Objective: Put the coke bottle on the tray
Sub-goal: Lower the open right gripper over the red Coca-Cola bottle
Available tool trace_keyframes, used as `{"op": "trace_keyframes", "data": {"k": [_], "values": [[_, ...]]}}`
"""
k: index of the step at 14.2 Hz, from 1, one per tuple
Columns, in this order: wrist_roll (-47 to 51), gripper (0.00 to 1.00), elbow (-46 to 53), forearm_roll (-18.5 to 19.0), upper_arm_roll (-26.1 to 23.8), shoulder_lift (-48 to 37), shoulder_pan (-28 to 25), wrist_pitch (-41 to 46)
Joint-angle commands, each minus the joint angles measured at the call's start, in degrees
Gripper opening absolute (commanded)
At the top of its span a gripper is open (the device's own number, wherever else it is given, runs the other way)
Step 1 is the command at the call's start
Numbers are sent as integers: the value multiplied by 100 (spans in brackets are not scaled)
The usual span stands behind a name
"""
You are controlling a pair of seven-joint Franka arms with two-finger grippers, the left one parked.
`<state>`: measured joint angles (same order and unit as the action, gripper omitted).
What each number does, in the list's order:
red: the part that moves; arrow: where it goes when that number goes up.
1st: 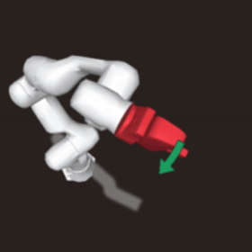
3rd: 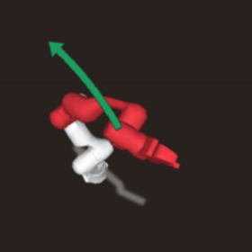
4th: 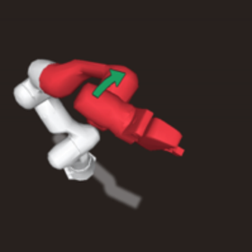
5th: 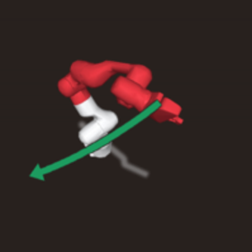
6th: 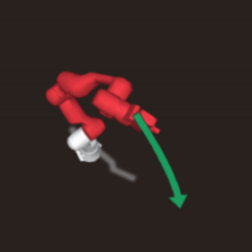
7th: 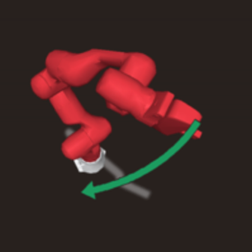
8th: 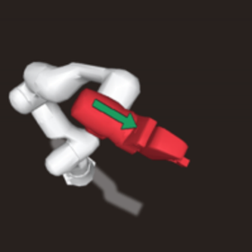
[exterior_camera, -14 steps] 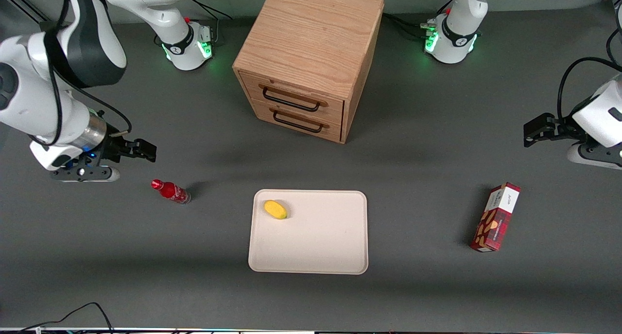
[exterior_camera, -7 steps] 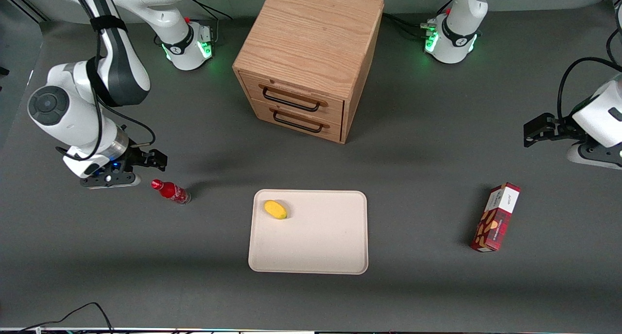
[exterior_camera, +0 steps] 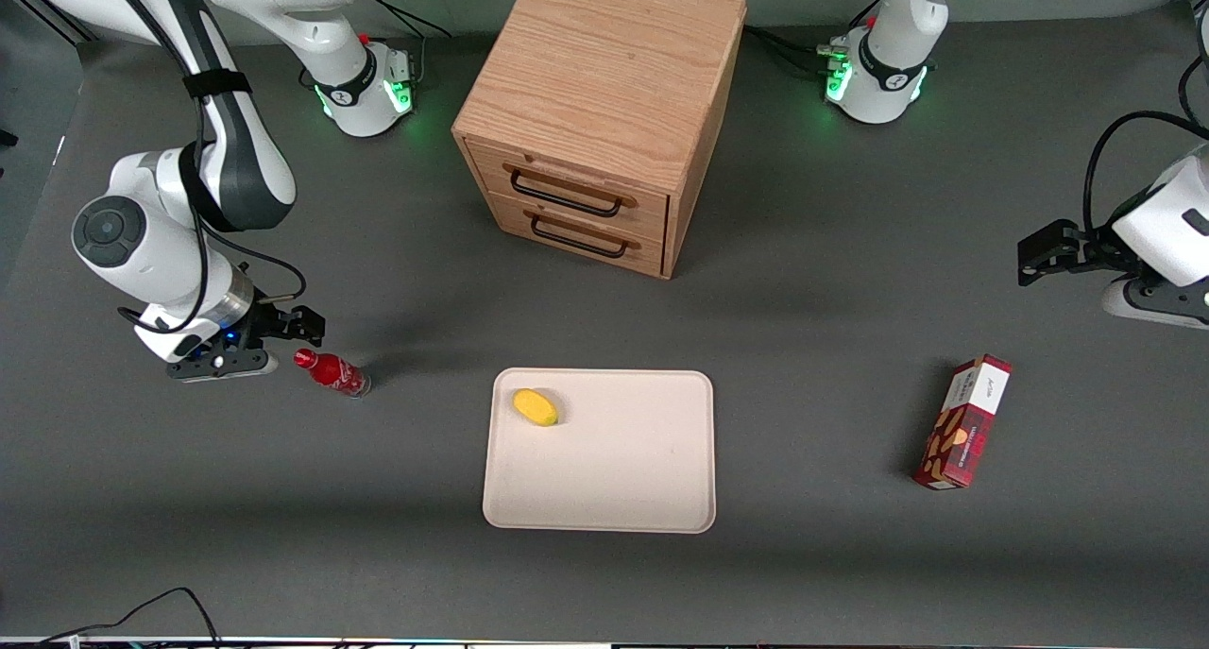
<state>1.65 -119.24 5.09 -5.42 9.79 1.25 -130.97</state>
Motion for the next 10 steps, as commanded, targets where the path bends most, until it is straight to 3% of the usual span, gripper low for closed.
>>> {"op": "trace_keyframes", "data": {"k": [1, 4, 6, 7, 10], "values": [[-77, 94, 15, 63, -3, 154, -37, -271], [-77, 90, 15, 63, -3, 216, -37, -350], [-77, 80, 24, 63, -3, 225, -46, -350], [-77, 71, 24, 63, -3, 225, -46, -350], [-68, 21, 32, 63, -3, 260, -46, -350]]}}
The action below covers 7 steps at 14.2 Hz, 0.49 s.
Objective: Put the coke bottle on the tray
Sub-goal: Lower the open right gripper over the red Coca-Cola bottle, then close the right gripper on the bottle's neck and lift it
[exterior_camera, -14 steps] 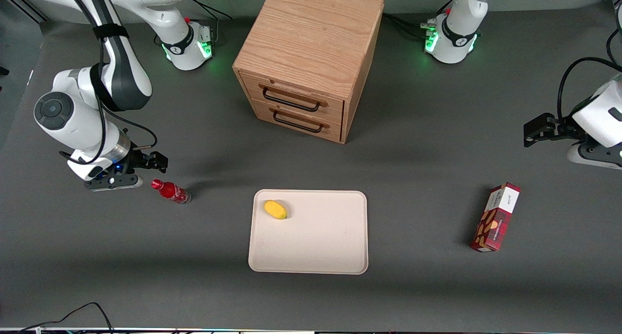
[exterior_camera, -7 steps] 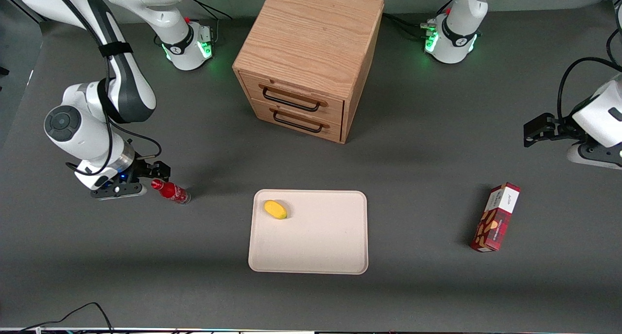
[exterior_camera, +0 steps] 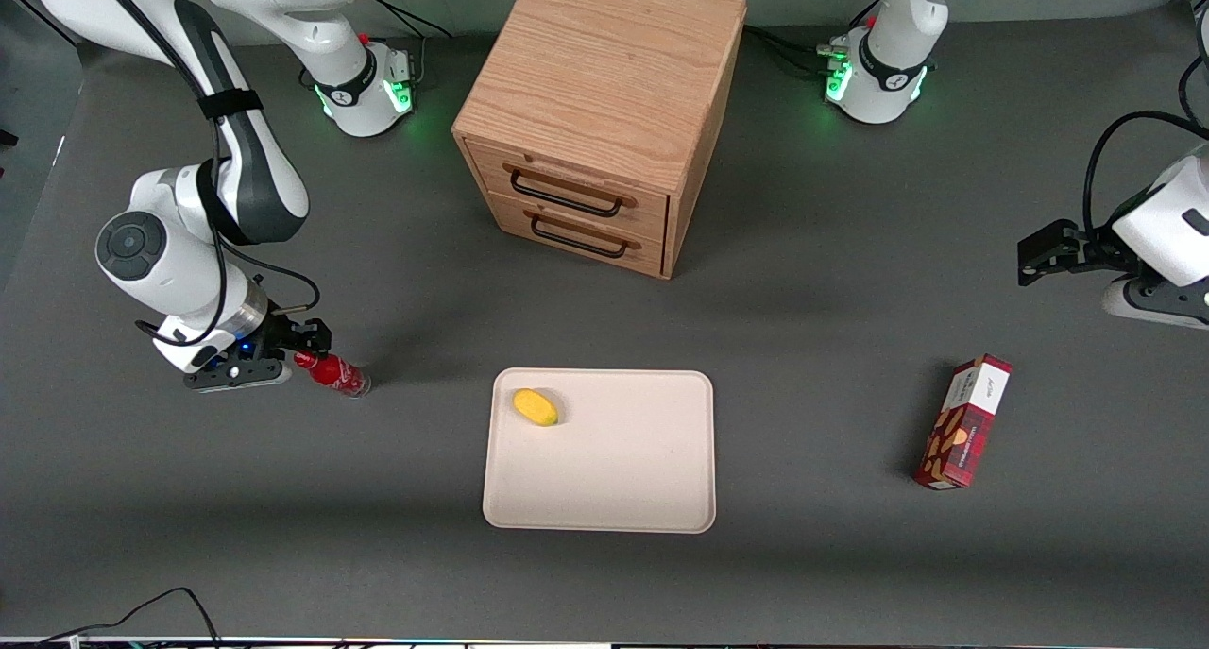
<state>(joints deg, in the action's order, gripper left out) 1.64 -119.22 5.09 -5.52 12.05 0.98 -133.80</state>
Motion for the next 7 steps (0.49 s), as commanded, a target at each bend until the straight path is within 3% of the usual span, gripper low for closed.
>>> {"op": "trace_keyframes", "data": {"k": [1, 2, 5, 7], "values": [[-68, 6, 30, 62, 7, 34, -18, -67], [-59, 0, 30, 62, 7, 26, -18, -67], [-24, 0, 48, 62, 7, -53, -18, -15], [-15, 0, 292, 28, 7, -316, -18, 570]]}}
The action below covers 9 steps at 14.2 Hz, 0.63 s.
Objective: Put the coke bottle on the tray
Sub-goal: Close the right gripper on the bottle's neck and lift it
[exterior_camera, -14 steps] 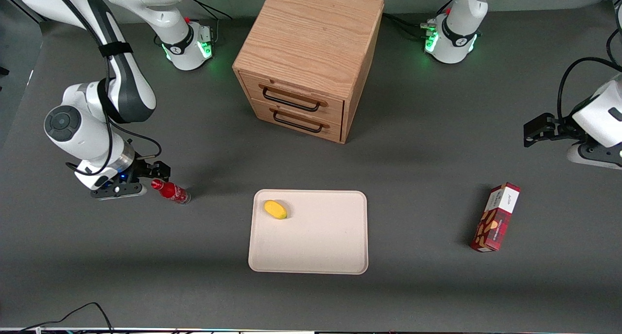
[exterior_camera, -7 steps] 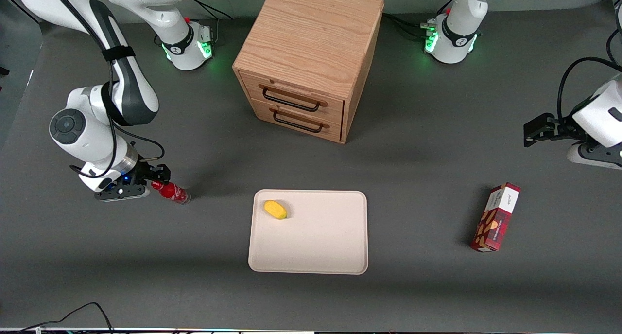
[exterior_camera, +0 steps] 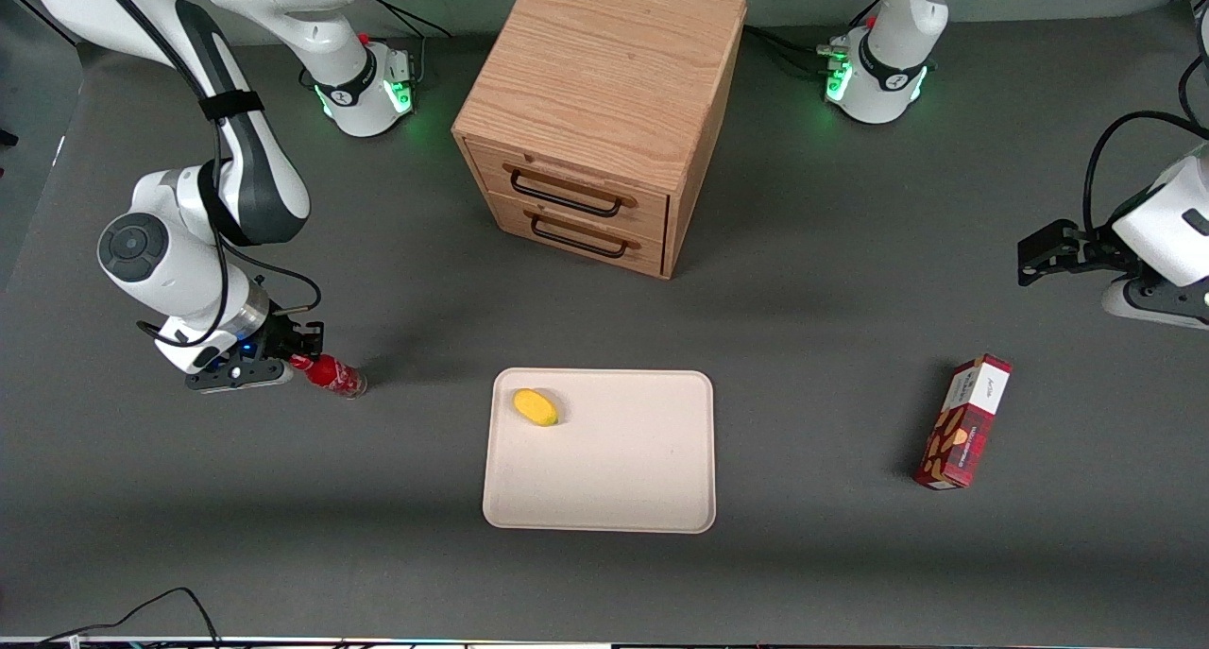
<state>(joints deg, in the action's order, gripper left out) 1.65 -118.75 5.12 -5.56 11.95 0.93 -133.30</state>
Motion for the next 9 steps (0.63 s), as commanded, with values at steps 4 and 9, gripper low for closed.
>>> {"op": "trace_keyframes", "data": {"k": [4, 9], "values": [[-138, 0, 1956, -11, 2, -518, 13, 3296], [-217, 0, 3698, -28, 2, -545, 22, 5198]]}}
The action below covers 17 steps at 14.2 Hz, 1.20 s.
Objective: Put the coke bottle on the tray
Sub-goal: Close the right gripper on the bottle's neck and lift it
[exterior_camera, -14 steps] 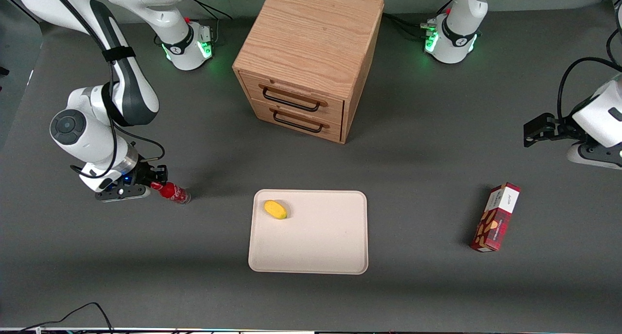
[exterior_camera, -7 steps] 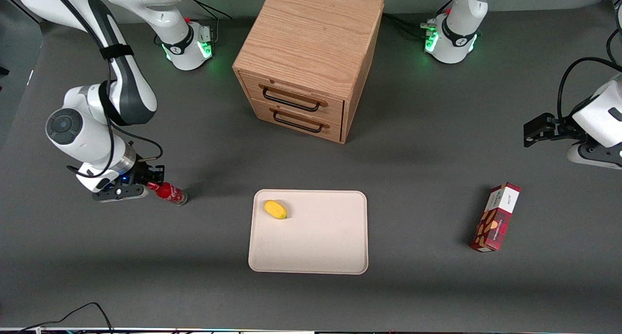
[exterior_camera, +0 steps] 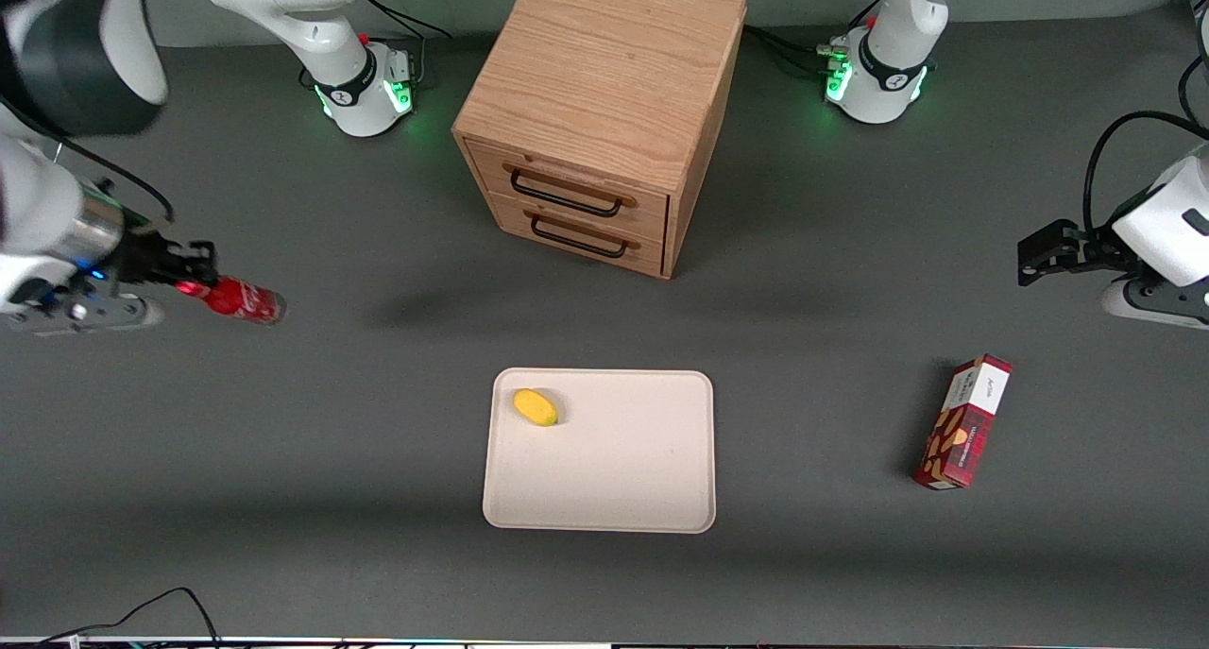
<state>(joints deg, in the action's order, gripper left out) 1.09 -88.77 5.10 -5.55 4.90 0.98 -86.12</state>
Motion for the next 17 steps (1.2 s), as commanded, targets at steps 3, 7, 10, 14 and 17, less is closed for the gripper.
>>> {"op": "trace_keyframes", "data": {"k": [3, 7, 10, 14, 17], "values": [[-109, 0, 1019, -44, 1, 231, -10, 596], [295, 0, 1614, -438, -16, 870, -203, 535], [778, 0, 2204, -440, -16, 1661, -773, 142], [1033, 0, 2505, -142, 54, 2339, -1512, -325], [1087, 0, 2505, -97, 54, 2664, -1671, -896]]}}
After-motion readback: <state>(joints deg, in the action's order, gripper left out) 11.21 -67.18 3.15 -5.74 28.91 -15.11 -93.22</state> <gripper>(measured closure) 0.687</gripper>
